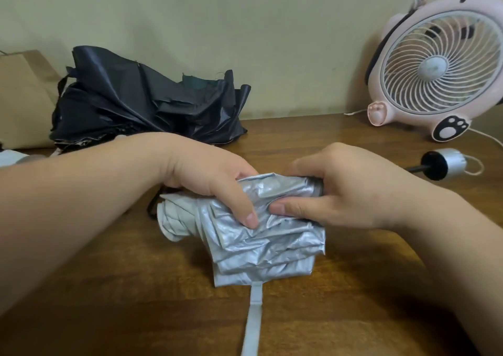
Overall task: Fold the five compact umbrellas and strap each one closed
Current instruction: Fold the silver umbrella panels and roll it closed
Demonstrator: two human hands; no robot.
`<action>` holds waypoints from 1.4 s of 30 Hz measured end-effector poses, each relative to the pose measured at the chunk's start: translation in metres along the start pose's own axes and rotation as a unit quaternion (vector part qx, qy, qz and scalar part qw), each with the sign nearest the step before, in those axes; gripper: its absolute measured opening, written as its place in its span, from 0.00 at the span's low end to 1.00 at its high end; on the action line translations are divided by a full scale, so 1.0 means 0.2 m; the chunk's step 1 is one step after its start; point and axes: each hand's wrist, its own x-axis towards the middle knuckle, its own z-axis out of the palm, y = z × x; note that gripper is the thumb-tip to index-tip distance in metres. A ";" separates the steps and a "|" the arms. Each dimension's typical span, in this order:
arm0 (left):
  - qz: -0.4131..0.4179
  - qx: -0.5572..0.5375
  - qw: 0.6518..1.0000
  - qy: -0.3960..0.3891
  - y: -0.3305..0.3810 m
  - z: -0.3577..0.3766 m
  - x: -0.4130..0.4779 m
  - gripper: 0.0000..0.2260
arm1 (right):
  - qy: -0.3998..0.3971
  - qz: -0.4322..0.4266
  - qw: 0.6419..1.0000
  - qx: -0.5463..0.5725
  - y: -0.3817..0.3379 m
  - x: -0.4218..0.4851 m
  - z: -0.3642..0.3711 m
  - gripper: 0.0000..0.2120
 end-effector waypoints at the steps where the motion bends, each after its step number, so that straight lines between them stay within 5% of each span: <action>1: 0.003 0.041 0.999 0.018 0.03 0.02 0.00 0.18 | -0.005 0.018 1.000 0.013 0.00 0.00 0.01 0.27; 6: 0.000 0.270 0.946 0.179 0.16 0.14 0.02 0.18 | -0.020 0.058 0.995 0.076 0.01 0.01 0.02 0.24; 11: 0.010 0.302 0.926 0.224 0.13 0.18 0.01 0.14 | -0.048 0.063 0.987 0.142 0.03 0.00 0.01 0.24; 14: 0.031 0.234 0.956 0.176 0.08 0.15 -0.01 0.13 | -0.102 0.082 0.972 0.196 0.03 -0.03 -0.05 0.26; 18: 0.068 0.008 0.996 0.058 -0.06 0.08 -0.06 0.18 | -0.087 0.122 0.988 0.025 0.04 -0.08 -0.14 0.38; 21: 0.096 -0.088 0.991 -0.018 -0.15 0.06 -0.05 0.19 | -0.026 0.108 0.990 -0.082 0.01 -0.07 -0.12 0.29; 24: 0.128 -0.131 0.983 -0.019 -0.19 0.06 -0.05 0.22 | 0.100 -0.012 0.988 -0.118 -0.01 -0.07 -0.11 0.25; 27: 0.167 -0.169 0.967 0.089 -0.20 0.08 -0.06 0.24 | 0.345 -0.105 0.926 -0.114 0.02 -0.08 -0.12 0.12; 30: 0.215 -0.178 0.920 0.275 -0.15 0.14 -0.05 0.24 | 0.512 -0.011 0.859 0.027 0.02 -0.07 -0.07 0.13; 34: 0.293 -0.221 0.867 0.337 -0.09 0.26 0.05 0.22 | 0.401 0.075 0.844 0.348 0.04 0.00 0.01 0.15; 38: 0.415 -0.321 0.839 0.142 -0.03 0.33 0.13 0.23 | 0.263 0.034 0.827 0.495 0.07 0.03 0.05 0.24; 42: 0.425 -0.405 0.808 0.045 -0.02 0.36 0.16 0.20 | 0.208 0.018 0.790 0.576 -0.03 0.05 0.01 0.15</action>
